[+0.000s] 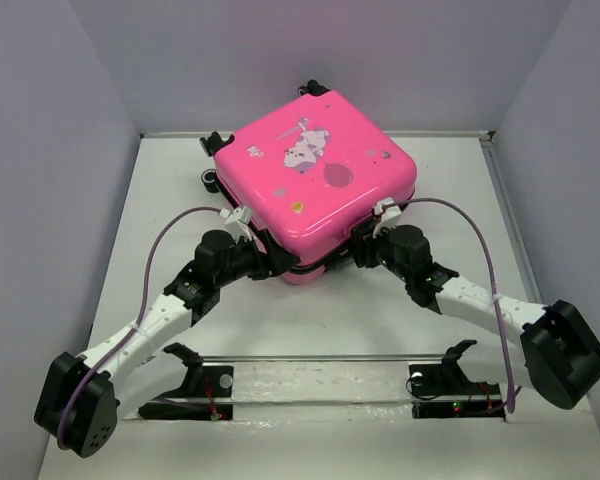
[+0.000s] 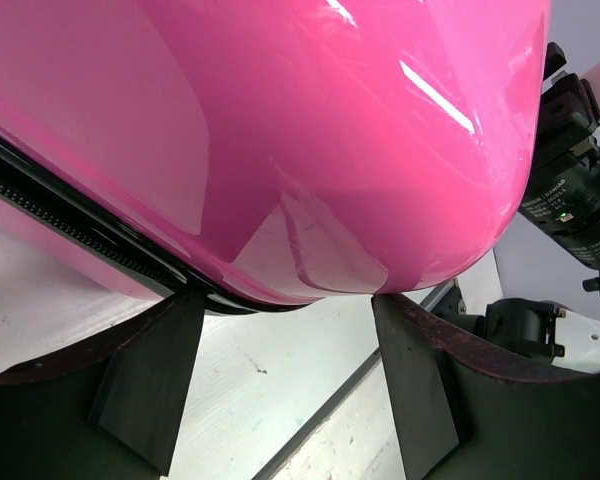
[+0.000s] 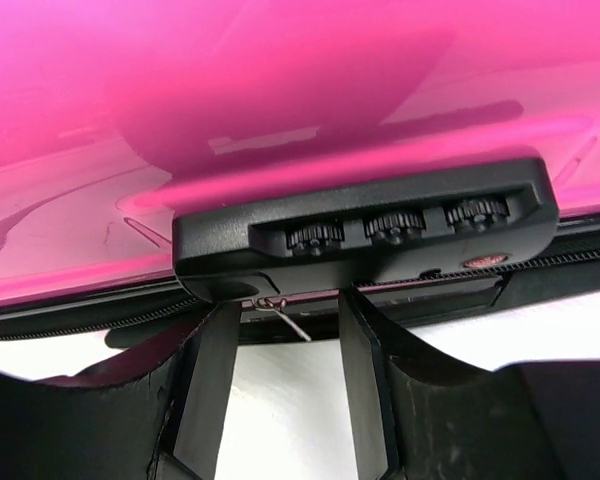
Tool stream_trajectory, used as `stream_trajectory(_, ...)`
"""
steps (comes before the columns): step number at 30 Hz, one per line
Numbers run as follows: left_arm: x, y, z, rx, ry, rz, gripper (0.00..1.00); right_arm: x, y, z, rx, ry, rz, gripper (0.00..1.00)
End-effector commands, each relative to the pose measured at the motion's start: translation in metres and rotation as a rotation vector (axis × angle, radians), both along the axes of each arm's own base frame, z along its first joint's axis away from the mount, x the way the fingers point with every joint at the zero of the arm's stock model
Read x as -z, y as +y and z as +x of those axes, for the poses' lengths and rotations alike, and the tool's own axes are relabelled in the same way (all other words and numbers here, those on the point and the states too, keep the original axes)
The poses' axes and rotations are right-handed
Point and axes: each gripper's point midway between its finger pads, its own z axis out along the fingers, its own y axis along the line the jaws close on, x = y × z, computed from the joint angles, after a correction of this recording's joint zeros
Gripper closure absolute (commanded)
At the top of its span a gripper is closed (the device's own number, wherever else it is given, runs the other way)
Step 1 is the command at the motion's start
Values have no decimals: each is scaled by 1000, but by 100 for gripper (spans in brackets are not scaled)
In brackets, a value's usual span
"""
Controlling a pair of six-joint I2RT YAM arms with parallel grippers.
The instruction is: Pack the luggage
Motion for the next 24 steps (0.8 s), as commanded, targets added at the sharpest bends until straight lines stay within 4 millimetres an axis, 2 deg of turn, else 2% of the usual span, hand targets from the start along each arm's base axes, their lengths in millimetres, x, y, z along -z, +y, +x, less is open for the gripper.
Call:
stream_trajectory(1,-40,8,36,-128,-165,-60,22,-14,10,19,-4,-82,22,54)
stream_trajectory(2,-40,9,37,-130,-166,-59,22,-11,11,23,3,-79,10,56)
stream_trajectory(7,-41,8,38,-134,-165,-60,22,-19,9,25,27,-121,51,93)
stream_trajectory(12,-49,4,44,-135,-175,-76,22,-29,14,13,-16,-125,117,93)
stream_trajectory(15,-59,3,48,-140,-193,-91,22,-33,33,-12,-108,-95,162,93)
stream_trajectory(17,-62,0,52,-140,-190,-101,23,-23,47,-31,-141,-36,143,93)
stream_trajectory(18,-67,-4,56,-136,-199,-113,23,-19,66,-50,-179,-9,115,93)
stream_trajectory(20,-74,-9,58,-121,-197,-136,23,-11,89,-74,-228,29,81,93)
stream_trajectory(21,-81,-14,61,-113,-205,-151,23,-4,112,-97,-274,52,37,93)
stream_trajectory(23,-90,-19,61,-96,-207,-173,24,3,129,-116,-292,66,-22,93)
stream_trajectory(24,-102,-21,62,-91,-229,-187,24,6,142,-129,-298,73,-68,93)
